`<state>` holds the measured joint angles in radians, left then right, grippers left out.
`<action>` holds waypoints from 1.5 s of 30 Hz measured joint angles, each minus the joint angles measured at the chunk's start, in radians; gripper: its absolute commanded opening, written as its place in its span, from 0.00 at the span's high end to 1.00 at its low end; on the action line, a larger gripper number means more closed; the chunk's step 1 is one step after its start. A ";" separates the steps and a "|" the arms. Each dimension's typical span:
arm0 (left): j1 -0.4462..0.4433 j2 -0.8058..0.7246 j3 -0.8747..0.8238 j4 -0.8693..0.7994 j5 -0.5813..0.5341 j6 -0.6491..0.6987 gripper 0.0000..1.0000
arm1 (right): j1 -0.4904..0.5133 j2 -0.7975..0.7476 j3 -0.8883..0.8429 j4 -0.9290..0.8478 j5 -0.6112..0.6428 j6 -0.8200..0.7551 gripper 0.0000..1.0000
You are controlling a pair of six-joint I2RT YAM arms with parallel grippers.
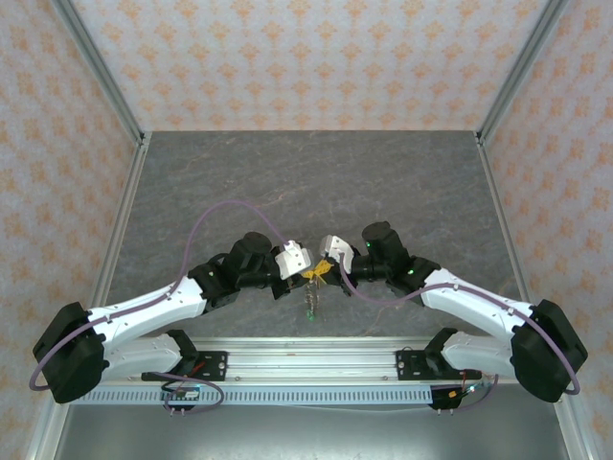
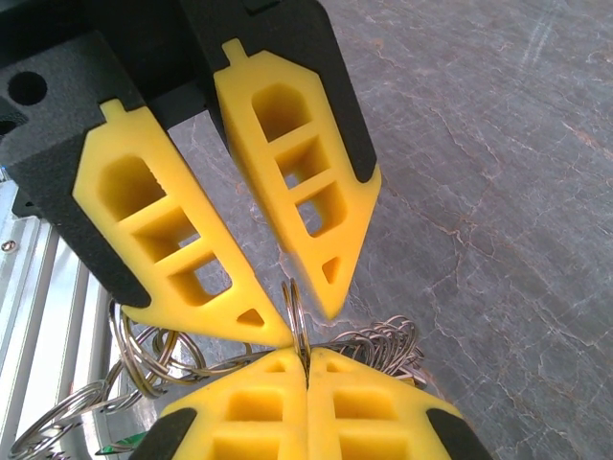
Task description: Put the keys on the keyring
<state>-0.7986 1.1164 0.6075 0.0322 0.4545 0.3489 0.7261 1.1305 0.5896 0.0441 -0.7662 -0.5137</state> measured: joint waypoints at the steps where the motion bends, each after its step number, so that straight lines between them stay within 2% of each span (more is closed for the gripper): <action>1: 0.000 0.001 0.000 0.000 0.000 0.000 0.83 | 0.000 0.000 0.000 0.000 0.000 0.000 1.00; 6: 0.000 0.006 0.002 0.000 0.000 0.000 0.84 | 0.000 -0.014 -0.006 0.004 0.001 0.001 1.00; 10: 0.000 0.006 0.002 -0.006 0.003 -0.006 0.97 | 0.000 -0.038 -0.020 0.010 0.005 0.001 1.00; 13: -0.003 0.006 0.002 -0.008 0.008 -0.008 1.00 | 0.000 -0.047 -0.028 0.016 0.013 0.002 1.00; 17: -0.005 0.005 0.002 -0.009 0.010 -0.010 1.00 | 0.000 -0.049 -0.031 0.018 0.013 0.005 1.00; 25: -0.005 0.005 0.001 -0.004 0.014 -0.034 1.00 | 0.000 -0.049 -0.053 0.061 0.016 0.010 0.89; 29: -0.005 0.005 -0.003 0.007 0.017 -0.049 1.00 | 0.000 -0.049 -0.071 0.095 0.019 0.018 0.88; 35: -0.005 0.005 -0.009 0.018 0.022 -0.064 1.00 | 0.000 -0.049 -0.102 0.158 0.019 0.040 0.91; 40: -0.005 -0.004 -0.026 0.037 0.024 -0.072 1.00 | 0.000 -0.049 -0.111 0.182 0.019 0.059 1.00; 41: -0.005 -0.010 -0.031 0.042 0.023 -0.072 0.98 | 0.000 -0.049 -0.111 0.182 0.019 0.066 1.00; 43: -0.005 -0.017 -0.040 0.048 0.018 -0.076 0.86 | 0.001 -0.049 -0.110 0.181 0.019 0.065 1.00; 45: -0.005 -0.017 -0.040 0.047 0.014 -0.070 0.84 | 0.003 -0.049 -0.105 0.169 0.018 0.064 1.00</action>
<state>-0.8036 1.0992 0.5674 0.0792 0.4690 0.2787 0.7288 1.0817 0.4847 0.2131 -0.7483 -0.4500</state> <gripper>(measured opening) 0.142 0.043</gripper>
